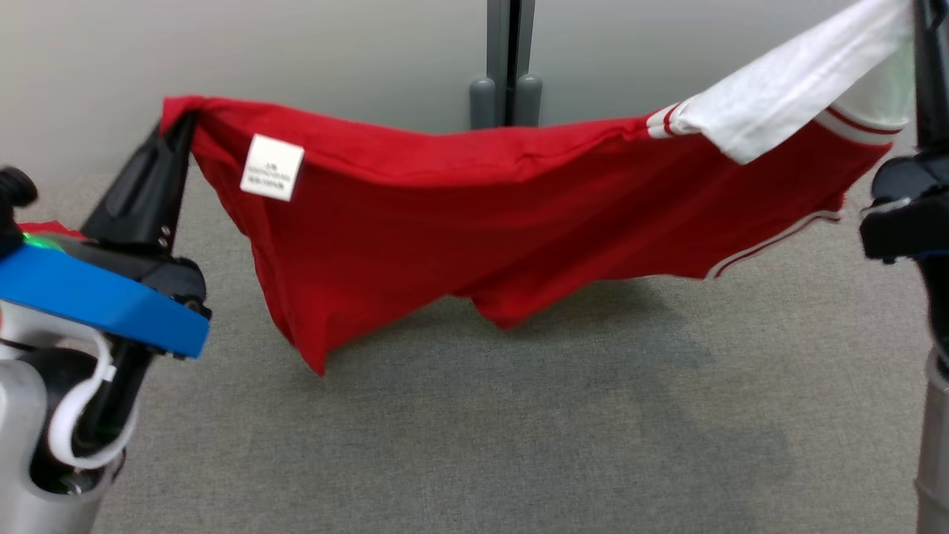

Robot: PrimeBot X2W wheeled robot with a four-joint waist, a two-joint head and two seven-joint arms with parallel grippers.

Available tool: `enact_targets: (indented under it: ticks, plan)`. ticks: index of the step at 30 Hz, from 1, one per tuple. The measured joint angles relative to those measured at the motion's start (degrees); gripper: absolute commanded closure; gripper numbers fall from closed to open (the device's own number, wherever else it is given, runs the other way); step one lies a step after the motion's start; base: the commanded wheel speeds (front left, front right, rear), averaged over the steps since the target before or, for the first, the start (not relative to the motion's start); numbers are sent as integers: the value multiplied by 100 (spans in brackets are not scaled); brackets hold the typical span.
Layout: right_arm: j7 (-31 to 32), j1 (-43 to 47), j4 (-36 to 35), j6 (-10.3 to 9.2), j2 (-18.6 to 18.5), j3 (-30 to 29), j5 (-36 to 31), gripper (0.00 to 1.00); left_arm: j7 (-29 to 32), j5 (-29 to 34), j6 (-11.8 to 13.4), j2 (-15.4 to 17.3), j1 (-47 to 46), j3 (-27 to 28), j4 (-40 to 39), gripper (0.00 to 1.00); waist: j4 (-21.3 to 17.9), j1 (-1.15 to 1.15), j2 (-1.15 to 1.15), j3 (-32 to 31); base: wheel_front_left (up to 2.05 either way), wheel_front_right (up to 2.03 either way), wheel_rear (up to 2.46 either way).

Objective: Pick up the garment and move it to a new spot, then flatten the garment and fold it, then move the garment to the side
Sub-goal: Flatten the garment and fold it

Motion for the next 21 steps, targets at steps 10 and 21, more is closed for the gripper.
enact_targets:
  ticks: [10, 21]
  plan:
    - [258, -1421, 378, 0, -680, 370, 47, 100, 798, -331, -109, 457, -1080, 242, -24, 100, -83, 0, 0, 560, 0, 0, 0]
    - [-914, -4161, 2820, 1, -939, 1000, 134, 100, 545, 122, -375, 594, -3349, 382, 1336, 100, -350, 3, 0, 2199, 0, 0, 0]
